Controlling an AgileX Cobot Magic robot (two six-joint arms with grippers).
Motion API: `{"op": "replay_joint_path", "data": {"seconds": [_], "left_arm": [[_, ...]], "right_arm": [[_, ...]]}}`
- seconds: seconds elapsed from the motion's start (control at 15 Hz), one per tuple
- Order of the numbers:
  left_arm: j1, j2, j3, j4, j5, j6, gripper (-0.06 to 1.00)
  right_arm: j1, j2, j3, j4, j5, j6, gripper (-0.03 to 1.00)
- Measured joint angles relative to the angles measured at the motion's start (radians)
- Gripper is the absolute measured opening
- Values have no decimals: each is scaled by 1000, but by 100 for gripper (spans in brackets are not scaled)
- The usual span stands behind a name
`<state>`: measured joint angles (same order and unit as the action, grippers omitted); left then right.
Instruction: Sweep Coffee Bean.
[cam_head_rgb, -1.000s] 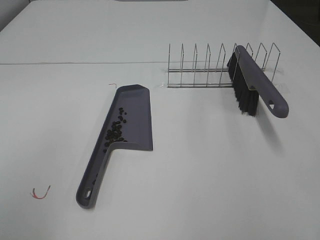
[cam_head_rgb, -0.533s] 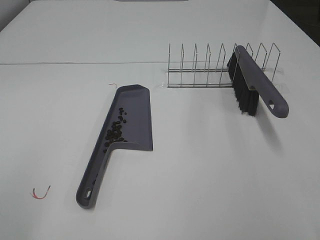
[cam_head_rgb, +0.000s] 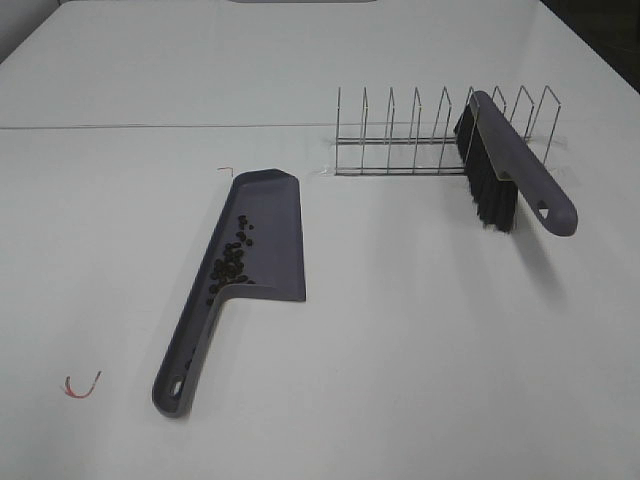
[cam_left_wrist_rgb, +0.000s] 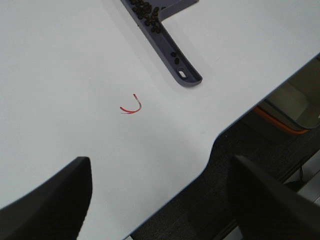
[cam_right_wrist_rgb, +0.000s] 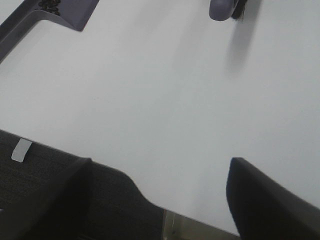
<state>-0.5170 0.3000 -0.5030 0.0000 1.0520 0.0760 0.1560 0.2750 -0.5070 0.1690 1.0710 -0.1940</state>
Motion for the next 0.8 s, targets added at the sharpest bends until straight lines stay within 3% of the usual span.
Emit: {"op": "replay_joint_path", "data": {"seconds": [0.6,0.67,0.73,0.8], "left_arm": [[16,-8,0,-9,0,2,72],[49,-18,0,-9,0,2,72],[163,-57,0,-9,1,2,72],[198,-74,0,-9,1,2,72]], "right_arm": [[0,0,0,0,0,0,71],[-6,0,0,0,0,0,71],[-51,-14,0,14,0,0,71],[-65,-26,0,15,0,0,71]]}}
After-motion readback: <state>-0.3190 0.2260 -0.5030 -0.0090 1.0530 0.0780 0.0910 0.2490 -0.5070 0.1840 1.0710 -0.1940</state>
